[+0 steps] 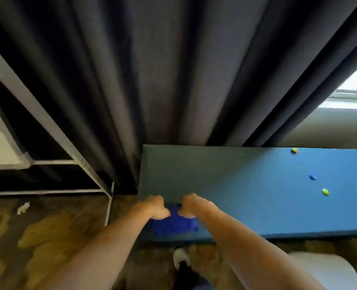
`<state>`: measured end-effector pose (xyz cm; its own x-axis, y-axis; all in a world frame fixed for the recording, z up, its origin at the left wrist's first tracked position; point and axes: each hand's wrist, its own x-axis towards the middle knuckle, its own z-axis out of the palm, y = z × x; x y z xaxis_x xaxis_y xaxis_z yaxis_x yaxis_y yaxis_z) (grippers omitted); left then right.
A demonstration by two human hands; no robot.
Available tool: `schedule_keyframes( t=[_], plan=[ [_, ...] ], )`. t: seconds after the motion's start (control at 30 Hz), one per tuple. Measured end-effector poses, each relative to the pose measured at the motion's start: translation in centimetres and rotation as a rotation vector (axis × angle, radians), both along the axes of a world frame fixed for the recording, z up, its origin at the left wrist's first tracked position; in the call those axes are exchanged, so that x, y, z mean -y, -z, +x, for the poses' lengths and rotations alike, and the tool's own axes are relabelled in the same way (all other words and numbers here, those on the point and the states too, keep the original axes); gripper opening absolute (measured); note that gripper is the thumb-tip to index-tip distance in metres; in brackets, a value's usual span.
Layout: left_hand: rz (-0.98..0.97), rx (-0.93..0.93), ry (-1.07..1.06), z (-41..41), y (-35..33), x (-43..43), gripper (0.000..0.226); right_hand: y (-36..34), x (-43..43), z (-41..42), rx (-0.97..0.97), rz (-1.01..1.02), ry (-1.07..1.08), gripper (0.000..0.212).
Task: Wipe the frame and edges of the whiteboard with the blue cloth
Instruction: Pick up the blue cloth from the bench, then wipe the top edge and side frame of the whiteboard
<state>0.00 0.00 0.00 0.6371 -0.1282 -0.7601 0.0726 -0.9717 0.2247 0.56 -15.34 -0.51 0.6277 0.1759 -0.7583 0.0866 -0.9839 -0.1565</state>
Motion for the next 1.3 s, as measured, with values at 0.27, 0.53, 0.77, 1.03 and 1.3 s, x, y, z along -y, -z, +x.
schedule_keyframes(
  t=[0.27,0.53,0.77,1.03,1.3],
  plan=[
    [-0.034,0.180,-0.809,-4.0,6.2,3.6,0.072,7.7,3.0,-1.4,0.081,0.195,0.270,0.058],
    [-1.014,-0.230,-1.659,-0.2,2.1,-1.7,0.039,1.1,1.4,4.5,-0.439,1.025,1.126,0.015],
    [-1.099,0.753,-1.421,6.5,-13.1,-11.7,0.021,-13.8,-13.0,12.6,-0.295,1.485,0.794,0.007],
    [-0.670,1.498,-1.192,2.6,-31.5,-31.0,0.032,-31.5,-32.5,11.2,0.012,1.603,0.303,0.024],
    [-0.537,1.685,-0.976,-2.4,-41.2,-45.6,0.033,-41.4,-45.1,8.5,0.219,1.622,-0.055,0.029]
  ],
)
